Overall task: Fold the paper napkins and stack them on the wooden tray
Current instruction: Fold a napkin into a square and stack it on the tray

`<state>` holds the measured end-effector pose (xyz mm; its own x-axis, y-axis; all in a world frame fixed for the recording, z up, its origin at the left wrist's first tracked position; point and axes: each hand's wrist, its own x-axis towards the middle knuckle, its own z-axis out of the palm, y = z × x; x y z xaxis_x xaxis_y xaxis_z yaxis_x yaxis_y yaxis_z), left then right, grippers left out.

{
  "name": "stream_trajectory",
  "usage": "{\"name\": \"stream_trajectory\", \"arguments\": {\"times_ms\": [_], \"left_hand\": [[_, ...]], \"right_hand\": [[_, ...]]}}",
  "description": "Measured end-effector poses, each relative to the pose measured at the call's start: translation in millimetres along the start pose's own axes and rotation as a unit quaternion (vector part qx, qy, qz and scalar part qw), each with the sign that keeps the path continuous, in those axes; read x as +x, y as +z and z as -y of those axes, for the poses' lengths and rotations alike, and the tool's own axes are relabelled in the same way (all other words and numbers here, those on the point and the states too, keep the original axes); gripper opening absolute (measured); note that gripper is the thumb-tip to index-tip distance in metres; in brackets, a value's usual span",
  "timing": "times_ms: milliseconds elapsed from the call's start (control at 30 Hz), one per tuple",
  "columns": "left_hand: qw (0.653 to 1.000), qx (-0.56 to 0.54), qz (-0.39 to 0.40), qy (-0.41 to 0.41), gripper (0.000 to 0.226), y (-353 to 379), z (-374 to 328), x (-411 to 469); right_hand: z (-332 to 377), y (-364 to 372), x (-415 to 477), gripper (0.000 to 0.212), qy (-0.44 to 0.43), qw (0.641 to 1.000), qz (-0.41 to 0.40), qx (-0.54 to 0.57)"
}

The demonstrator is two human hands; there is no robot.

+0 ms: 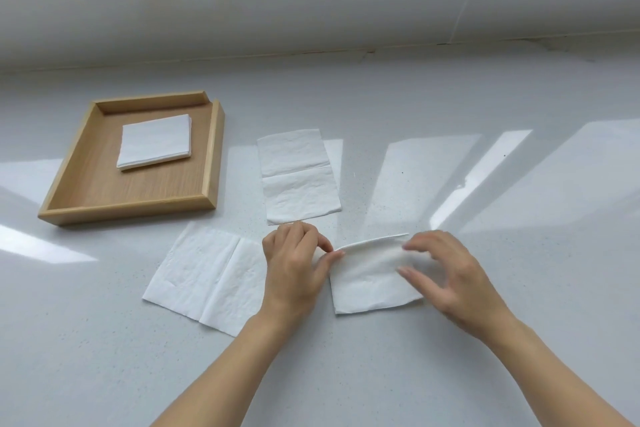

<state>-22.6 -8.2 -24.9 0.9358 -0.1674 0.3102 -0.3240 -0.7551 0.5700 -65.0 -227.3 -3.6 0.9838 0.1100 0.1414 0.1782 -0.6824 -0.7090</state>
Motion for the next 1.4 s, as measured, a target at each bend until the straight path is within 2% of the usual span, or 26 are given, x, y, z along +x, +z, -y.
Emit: {"name": "stream_trajectory", "arguments": {"times_ms": [67, 167, 233, 267, 333, 400, 533, 633, 833, 1000, 1200, 1400], "left_hand": [[0.997, 0.006, -0.049, 0.064, 0.019, 2.2, 3.2, -6.7], [0.991, -0.024, -0.062, 0.118, 0.014, 0.6, 4.0, -10.8], [0.991, -0.073, -0.033, 0.109, 0.012, -2.5, 2.3, -11.1], [0.991, -0.111, -0.012, 0.079, 0.011, -4.8, -0.2, -11.0], [0.975, -0.217, 0.038, -0.035, 0.013, -12.7, -8.0, -9.4], [0.933, -0.316, 0.085, -0.147, 0.019, -16.3, -11.6, -8.9], [0.848, -0.443, 0.124, -0.262, 0.043, -27.6, -14.6, -4.2], [0.832, -0.451, 0.145, -0.288, 0.049, -38.1, -17.3, -0.1], [0.835, -0.444, 0.087, -0.313, 0.007, -57.1, -11.6, 4.2], [0.859, -0.422, 0.03, -0.289, 0.012, -81.7, 2.8, 11.2], [0.857, -0.431, -0.023, -0.281, 0.011, -118.3, 42.1, 31.3], [0.863, -0.432, -0.029, -0.261, 0.011, -158.3, 88.7, 55.0]], "right_hand": [[2.4, 2.8, 2.2, 0.049, 0.078, 0.994, -0.048, 0.057], [5.1, 4.7, 4.8, 0.059, 0.174, 0.971, -0.03, 0.163], [5.0, 3.7, 6.3, 0.042, 0.192, 0.959, 0.015, 0.207], [5.5, 2.9, 7.4, 0.028, 0.191, 0.951, 0.033, 0.24], [8.0, 1.8, 8.9, 0.005, 0.185, 0.928, 0.046, 0.319], [9.6, 3.0, 10.2, 0.006, 0.186, 0.914, 0.038, 0.359], [14.3, 5.3, 15.5, 0.014, 0.181, 0.901, 0.027, 0.394], [21.3, 5.0, 23.8, 0.012, 0.173, 0.891, 0.023, 0.419], [42.4, 8.4, 45.6, 0.022, 0.16, 0.885, 0.017, 0.437], [70.2, 24.4, 63.8, 0.02, 0.156, 0.883, 0.021, 0.443], [107.4, 55.8, 85.2, 0.011, 0.168, 0.886, -0.009, 0.432], [148.1, 90.2, 122.6, 0.01, 0.161, 0.899, -0.049, 0.405]]}}
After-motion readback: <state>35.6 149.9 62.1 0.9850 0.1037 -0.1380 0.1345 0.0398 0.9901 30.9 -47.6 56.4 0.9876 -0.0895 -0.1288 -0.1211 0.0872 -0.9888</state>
